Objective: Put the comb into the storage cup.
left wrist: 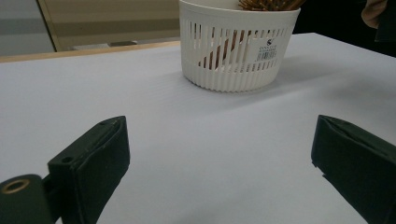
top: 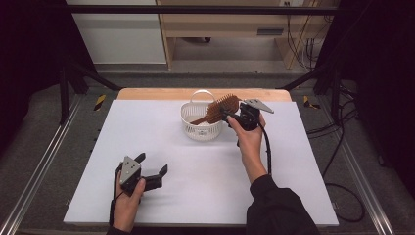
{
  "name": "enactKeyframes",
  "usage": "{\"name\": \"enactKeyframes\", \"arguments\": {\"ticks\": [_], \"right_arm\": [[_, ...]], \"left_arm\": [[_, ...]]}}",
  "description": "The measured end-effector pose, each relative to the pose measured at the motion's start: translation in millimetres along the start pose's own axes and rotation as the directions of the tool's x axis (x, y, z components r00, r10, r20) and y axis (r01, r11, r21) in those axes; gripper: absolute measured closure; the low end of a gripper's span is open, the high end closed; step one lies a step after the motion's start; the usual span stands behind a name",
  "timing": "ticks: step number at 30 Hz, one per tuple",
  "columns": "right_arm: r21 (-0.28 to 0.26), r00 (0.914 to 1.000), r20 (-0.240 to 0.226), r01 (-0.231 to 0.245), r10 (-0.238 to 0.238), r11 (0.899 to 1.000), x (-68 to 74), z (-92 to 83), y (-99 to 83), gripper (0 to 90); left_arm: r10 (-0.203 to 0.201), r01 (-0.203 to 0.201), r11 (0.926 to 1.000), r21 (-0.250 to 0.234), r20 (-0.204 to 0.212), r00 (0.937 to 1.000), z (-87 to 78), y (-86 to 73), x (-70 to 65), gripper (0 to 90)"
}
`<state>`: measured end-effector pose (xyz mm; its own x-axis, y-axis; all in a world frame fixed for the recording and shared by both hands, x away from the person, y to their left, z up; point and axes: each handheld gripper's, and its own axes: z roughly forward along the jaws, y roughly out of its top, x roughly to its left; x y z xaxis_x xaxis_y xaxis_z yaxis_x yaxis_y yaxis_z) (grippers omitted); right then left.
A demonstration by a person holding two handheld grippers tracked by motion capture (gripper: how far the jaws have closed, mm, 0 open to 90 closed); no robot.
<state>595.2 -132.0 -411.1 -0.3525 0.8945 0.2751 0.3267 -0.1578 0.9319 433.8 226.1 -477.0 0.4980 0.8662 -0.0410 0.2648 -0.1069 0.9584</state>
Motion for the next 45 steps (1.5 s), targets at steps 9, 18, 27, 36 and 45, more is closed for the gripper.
{"name": "enactKeyframes", "arguments": {"ticks": [9,18,27,36,45], "right_arm": [[-0.017,0.9983,0.014,0.057,-0.056,0.998,3.9,-7.0,4.4,11.0],[-0.019,0.9981,0.006,0.061,-0.061,0.998,2.9,-11.5,6.4,10.3],[-0.017,0.9965,-0.005,0.083,-0.083,0.996,3.8,-18.3,8.2,9.6],[-0.017,0.994,0.002,0.109,-0.109,0.994,1.9,-22.9,10.5,4.3],[-0.017,0.9933,-0.023,0.113,-0.113,0.993,0.1,-28.4,10.8,3.7]], "left_arm": [[0.0,0.0,1.0,-0.003,-0.002,1.0,-0.3,0.1,0.4,4.6],[0.0,0.0,1.0,-0.004,-0.002,1.0,-0.6,0.1,0.4,4.5],[0.001,-0.001,0.9998,-0.017,-0.008,1.0,-2.1,0.9,1.9,2.4],[-0.002,0.001,0.9998,-0.019,-0.014,0.9999,-3.0,0.8,4.3,2.2],[-0.004,0.003,0.9998,-0.017,-0.02,0.9998,-3.1,0.4,7.6,2.1]]}}
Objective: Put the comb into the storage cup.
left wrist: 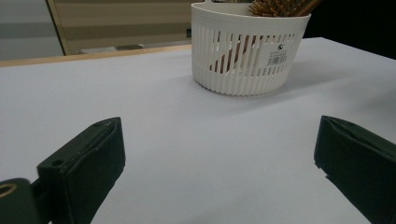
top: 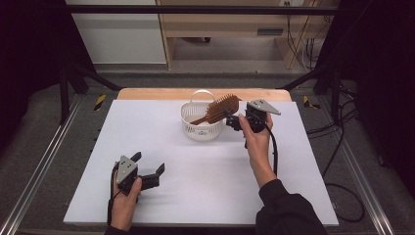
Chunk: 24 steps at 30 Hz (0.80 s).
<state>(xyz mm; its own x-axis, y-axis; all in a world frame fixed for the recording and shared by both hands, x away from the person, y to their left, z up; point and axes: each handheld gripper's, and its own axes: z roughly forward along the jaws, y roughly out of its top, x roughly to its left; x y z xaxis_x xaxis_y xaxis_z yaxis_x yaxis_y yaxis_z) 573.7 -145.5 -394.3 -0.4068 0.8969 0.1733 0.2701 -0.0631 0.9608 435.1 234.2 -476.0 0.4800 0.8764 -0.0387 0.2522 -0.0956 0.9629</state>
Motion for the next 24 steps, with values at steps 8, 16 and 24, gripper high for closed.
{"name": "enactKeyframes", "arguments": {"ticks": [8,16,24], "right_arm": [[-0.009,1.0,0.005,0.001,-0.001,1.0,-1.2,-6.1,2.2,5.3],[-0.072,0.9991,0.041,0.008,-0.005,0.997,-3.2,-14.0,8.9,4.3],[-0.113,0.9995,0.029,0.01,-0.006,0.994,-2.6,-21.9,12.4,4.3]], "left_arm": [[0.002,-0.002,1.0,-0.001,-0.014,0.9999,-2.0,-0.3,5.3,2.1],[-0.004,0.004,0.9998,-0.018,-0.02,0.9998,-5.3,0.3,9.6,2.1],[-0.022,0.021,0.9995,-0.025,-0.044,0.9988,-8.7,-0.3,16.7,2.0]]}}
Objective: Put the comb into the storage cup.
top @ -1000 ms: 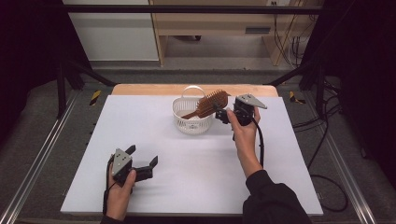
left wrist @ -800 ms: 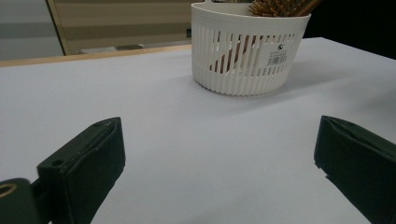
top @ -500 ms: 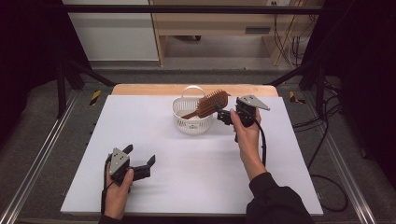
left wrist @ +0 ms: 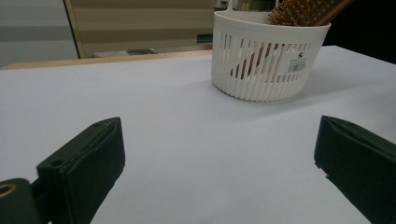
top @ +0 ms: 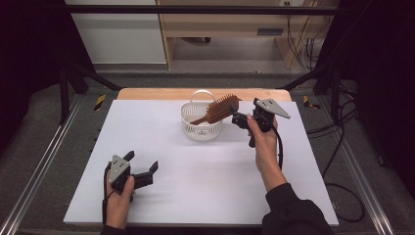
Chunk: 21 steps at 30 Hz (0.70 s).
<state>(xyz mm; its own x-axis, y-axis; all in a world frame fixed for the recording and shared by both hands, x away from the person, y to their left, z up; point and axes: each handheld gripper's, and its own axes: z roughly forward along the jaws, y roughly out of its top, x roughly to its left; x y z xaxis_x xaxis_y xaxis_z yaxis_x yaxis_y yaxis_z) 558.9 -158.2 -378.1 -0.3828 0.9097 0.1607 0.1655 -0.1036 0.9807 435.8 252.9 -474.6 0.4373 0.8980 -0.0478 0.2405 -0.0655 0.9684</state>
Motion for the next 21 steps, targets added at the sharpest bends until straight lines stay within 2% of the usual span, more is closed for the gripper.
{"name": "enactKeyframes", "arguments": {"ticks": [10,21], "right_arm": [[-0.027,0.9998,-0.017,0.007,-0.007,1.0,-1.5,-9.5,3.6,4.8],[-0.034,0.9991,-0.033,0.025,-0.026,0.999,-8.3,-23.3,6.7,4.9]], "left_arm": [[-0.017,0.017,0.9995,-0.025,-0.021,0.9996,-9.9,2.3,12.1,2.0],[-0.029,0.029,0.9986,-0.044,-0.004,0.9996,-23.6,1.3,19.1,2.0]]}}
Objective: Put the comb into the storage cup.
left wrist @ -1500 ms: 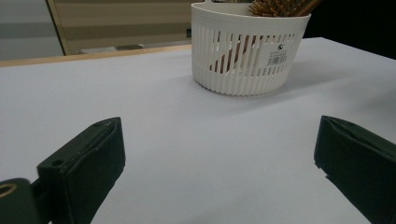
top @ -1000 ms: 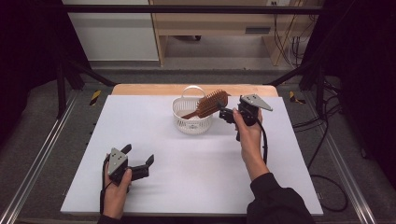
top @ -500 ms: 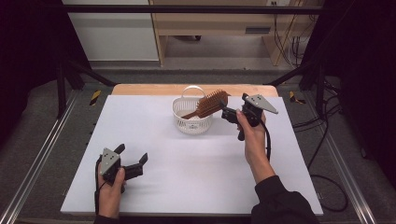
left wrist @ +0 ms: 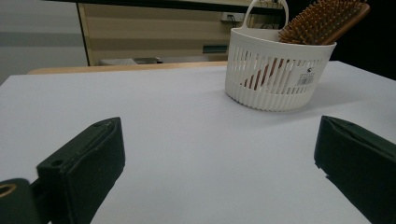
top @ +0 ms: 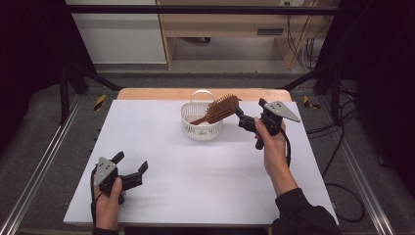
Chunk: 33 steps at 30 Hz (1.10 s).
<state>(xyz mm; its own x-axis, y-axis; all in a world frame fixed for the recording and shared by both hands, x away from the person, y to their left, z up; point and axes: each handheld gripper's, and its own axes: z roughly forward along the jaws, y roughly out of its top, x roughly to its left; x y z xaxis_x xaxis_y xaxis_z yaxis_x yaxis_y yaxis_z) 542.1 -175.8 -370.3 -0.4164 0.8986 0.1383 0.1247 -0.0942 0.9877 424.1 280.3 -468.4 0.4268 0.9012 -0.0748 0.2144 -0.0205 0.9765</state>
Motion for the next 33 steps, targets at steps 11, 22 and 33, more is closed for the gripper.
{"name": "enactKeyframes", "arguments": {"ticks": [11,22,33], "right_arm": [[-0.014,0.9994,-0.035,-0.005,0.004,1.0,-5.1,-19.6,1.0,4.3],[-0.028,1.0,-0.006,-0.003,0.003,1.0,-18.2,-46.8,1.0,2.8],[-0.019,0.9982,-0.002,0.061,-0.061,0.998,-27.9,-68.4,1.9,2.9]], "left_arm": [[-0.007,0.007,0.9979,-0.064,0.001,1.0,-24.7,2.0,12.6,2.2],[-0.008,0.006,0.9974,-0.072,-0.027,0.9996,-36.2,-2.4,19.1,2.0],[0.028,-0.029,0.9972,-0.069,-0.01,0.9995,-40.4,-4.5,13.9,1.8]]}}
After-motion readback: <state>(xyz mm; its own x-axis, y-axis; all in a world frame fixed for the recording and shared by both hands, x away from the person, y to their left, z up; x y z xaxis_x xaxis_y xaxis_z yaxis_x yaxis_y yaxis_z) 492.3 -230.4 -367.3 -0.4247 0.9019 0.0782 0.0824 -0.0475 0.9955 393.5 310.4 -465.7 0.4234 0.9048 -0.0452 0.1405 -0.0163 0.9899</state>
